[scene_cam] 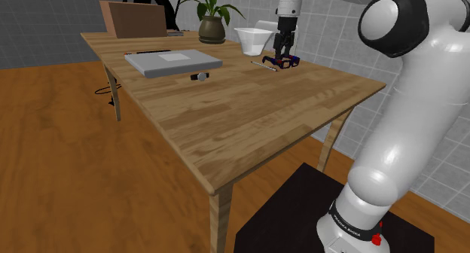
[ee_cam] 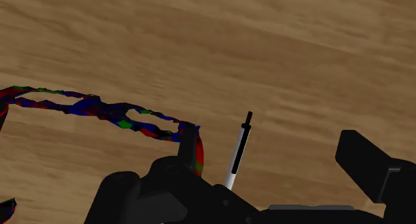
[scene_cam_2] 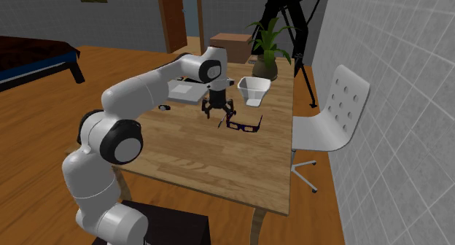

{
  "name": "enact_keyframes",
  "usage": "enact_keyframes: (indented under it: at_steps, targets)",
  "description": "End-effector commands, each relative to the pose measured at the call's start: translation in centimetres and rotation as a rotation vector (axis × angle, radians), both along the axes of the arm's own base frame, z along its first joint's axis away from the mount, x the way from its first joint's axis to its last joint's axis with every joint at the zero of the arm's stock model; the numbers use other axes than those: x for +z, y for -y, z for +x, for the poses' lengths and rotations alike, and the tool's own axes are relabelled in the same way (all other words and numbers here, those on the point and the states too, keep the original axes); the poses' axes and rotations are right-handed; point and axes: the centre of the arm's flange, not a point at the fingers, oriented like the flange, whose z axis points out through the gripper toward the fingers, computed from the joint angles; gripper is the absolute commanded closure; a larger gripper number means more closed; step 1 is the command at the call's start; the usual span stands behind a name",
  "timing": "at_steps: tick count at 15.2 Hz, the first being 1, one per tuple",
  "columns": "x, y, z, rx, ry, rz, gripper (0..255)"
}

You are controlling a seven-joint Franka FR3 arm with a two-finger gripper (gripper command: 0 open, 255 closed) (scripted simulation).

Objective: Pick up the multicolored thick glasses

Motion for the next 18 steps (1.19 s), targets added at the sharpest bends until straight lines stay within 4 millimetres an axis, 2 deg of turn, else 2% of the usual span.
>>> enact_keyframes:
  at_steps: [1, 3, 10, 13, 14, 18]
  targets:
    - [0.1, 2.0, 1.7, -0.001, -0.001, -0.003, 0]
    - [0.5, 4.0, 3.2, -0.004, -0.002, -0.005, 0]
    - [-3.2, 4.0, 3.2, -0.004, -0.002, -0.005, 0]
    - [-3.5, 4.0, 3.2, -0.004, -0.002, -0.005, 0]
    - [-3.5, 4.1, 3.2, -0.004, -0.002, -0.005, 255]
    - [-3.5, 4.1, 3.2, -0.004, -0.002, -0.005, 255]
